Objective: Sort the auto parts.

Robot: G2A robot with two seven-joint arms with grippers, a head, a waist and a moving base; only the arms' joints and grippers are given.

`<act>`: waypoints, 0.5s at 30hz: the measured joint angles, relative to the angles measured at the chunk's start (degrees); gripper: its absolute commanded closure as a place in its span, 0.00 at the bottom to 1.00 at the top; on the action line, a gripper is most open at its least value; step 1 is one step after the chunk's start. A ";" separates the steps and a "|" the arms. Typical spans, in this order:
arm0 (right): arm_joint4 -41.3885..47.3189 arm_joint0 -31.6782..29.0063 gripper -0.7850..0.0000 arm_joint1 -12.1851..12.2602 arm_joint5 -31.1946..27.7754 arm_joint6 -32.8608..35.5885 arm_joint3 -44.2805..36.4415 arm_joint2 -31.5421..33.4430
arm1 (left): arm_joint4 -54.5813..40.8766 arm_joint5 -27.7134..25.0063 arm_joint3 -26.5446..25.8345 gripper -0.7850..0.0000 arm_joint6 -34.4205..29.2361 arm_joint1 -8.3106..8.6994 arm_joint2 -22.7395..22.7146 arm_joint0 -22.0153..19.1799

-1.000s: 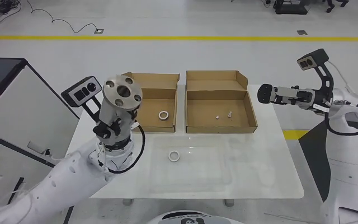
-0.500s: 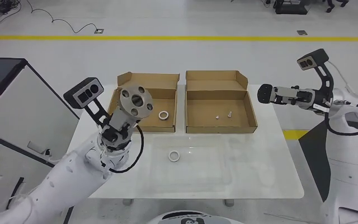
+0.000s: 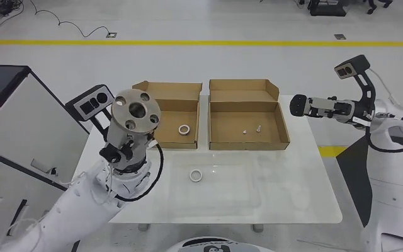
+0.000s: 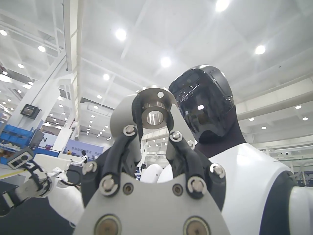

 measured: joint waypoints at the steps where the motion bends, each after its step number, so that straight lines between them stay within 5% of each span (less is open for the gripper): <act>1: 0.00 0.00 0.00 0.00 0.00 0.00 0.00 0.00 | -0.11 0.00 0.26 1.00 -0.74 -0.17 -0.48 0.29; 15: 0.00 0.00 0.00 0.00 0.00 0.00 0.00 0.00 | 3.45 0.00 4.18 1.00 -12.00 -1.72 -6.73 4.95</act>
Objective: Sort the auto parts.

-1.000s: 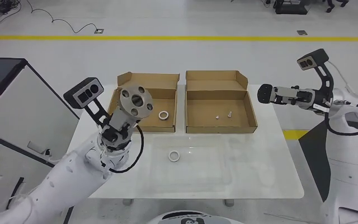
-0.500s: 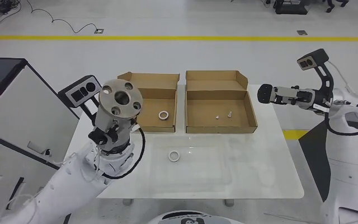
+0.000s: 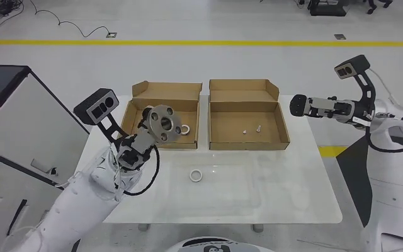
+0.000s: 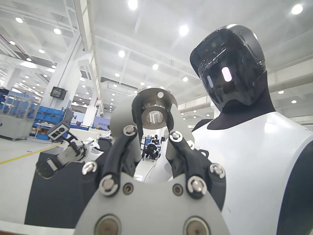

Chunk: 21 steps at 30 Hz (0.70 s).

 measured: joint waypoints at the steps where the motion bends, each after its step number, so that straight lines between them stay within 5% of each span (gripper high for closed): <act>1: 0.00 0.00 0.00 0.00 0.00 0.00 0.00 0.00 | -0.44 0.00 -0.16 1.00 -0.06 -0.15 -0.07 0.19; 12: 0.00 0.00 0.00 0.00 0.00 0.00 0.00 0.00 | -10.19 0.00 -2.05 1.00 -4.20 -2.57 -1.65 1.34; 21: 0.00 0.00 0.00 0.00 0.00 0.00 0.00 0.00 | -10.48 0.00 -2.04 1.00 -4.67 -2.66 -1.81 1.45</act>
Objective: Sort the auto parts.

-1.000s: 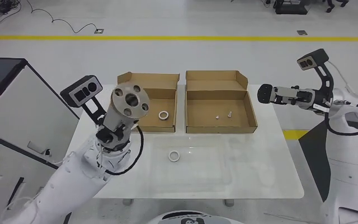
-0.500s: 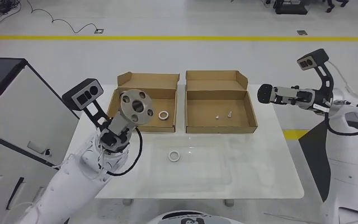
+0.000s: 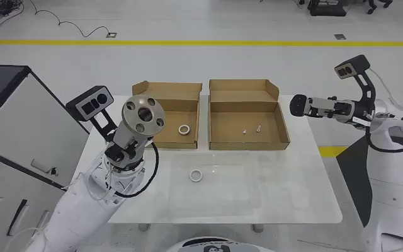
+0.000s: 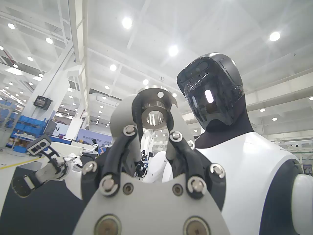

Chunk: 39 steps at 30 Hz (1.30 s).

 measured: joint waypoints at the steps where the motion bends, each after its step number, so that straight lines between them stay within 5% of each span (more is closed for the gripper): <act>1: 0.00 0.00 0.00 0.00 0.00 0.00 0.00 0.00 | 0.00 0.00 0.00 1.00 0.00 0.00 0.00 0.00; 25: 0.00 0.00 0.00 0.00 0.00 0.00 0.00 0.00 | 0.26 0.38 -0.02 1.00 -0.13 -0.03 -0.12 0.05; 39: 0.00 0.00 0.00 0.00 0.00 0.00 0.00 0.00 | 13.38 23.84 1.83 1.00 -7.63 -1.41 0.54 -0.40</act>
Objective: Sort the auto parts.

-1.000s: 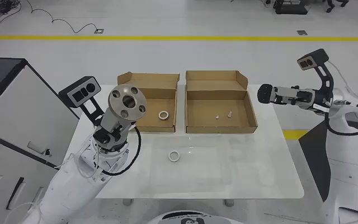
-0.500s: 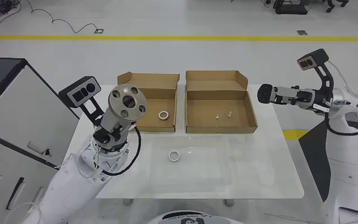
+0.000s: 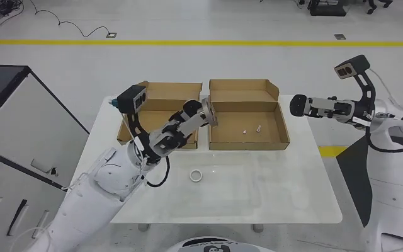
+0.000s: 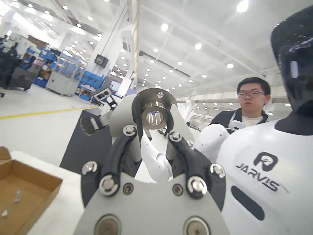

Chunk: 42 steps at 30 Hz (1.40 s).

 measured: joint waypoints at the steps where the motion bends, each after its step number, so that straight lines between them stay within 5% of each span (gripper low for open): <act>1: 0.00 0.00 0.00 0.00 0.00 0.00 0.00 0.00 | 0.11 1.39 0.04 1.00 0.29 -0.11 -0.08 -0.03; 9: 0.00 0.00 0.00 0.00 0.00 0.00 0.00 0.00 | 3.97 15.34 1.10 1.00 4.90 -1.38 -1.14 -2.58; 27: 0.00 0.00 0.00 0.00 0.00 0.00 0.00 0.00 | 14.19 45.99 5.04 1.00 -2.48 -2.65 -2.75 -6.44; 42: 0.00 0.00 0.00 0.00 0.00 0.00 0.00 0.00 | 25.02 55.87 7.50 1.00 -5.80 -3.31 -1.41 -6.30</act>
